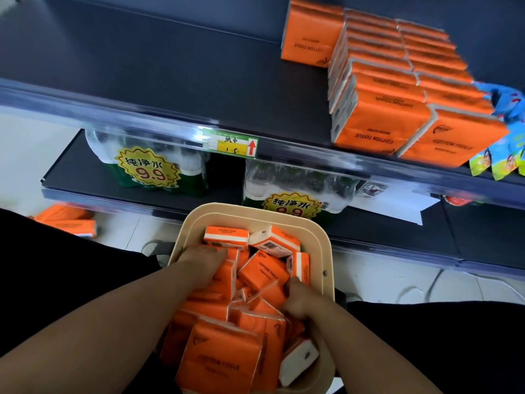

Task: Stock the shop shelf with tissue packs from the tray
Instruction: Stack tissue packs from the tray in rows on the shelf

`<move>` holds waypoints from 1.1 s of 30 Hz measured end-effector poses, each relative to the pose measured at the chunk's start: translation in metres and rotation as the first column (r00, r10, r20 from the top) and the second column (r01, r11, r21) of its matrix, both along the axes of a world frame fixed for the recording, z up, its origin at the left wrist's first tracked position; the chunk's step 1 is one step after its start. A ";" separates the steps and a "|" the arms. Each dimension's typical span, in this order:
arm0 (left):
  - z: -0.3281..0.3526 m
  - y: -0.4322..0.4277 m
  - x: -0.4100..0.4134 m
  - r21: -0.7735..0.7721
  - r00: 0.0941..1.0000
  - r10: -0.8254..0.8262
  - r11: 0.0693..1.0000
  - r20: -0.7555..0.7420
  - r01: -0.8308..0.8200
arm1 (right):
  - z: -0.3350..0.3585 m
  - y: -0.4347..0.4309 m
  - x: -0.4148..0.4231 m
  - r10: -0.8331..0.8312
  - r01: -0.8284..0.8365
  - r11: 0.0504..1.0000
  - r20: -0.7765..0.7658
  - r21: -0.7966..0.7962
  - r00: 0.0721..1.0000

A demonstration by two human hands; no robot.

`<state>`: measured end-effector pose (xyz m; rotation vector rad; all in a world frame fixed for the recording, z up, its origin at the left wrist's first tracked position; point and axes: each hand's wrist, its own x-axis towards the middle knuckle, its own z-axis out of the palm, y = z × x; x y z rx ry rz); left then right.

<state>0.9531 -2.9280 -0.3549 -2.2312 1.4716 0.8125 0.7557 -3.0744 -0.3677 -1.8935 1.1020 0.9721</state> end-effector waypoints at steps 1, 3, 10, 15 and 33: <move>0.002 0.000 0.004 -0.006 0.999 -0.052 0.999 0.004 0.052 | 0.003 0.001 0.002 0.093 -0.092 0.995 0.013 -0.050 0.996; 0.012 -0.001 0.010 -0.073 0.991 -0.132 0.989 -0.012 0.131 | 0.013 0.001 0.008 0.278 -0.268 0.948 0.035 -0.172 0.960; 0.107 -0.041 0.033 -0.423 0.974 -0.141 0.904 -0.176 0.055 | 0.105 -0.022 0.029 0.430 -0.326 0.881 0.292 -0.342 0.854; 0.192 -0.041 0.060 -0.564 0.911 -0.161 0.821 -0.379 -0.090 | 0.202 -0.048 0.028 0.449 -0.310 0.869 0.351 -0.386 0.822; 0.306 -0.241 0.159 -0.801 0.932 0.035 0.500 -0.360 -0.328 | 0.324 -0.094 0.043 0.524 -0.250 0.846 0.652 -0.471 0.547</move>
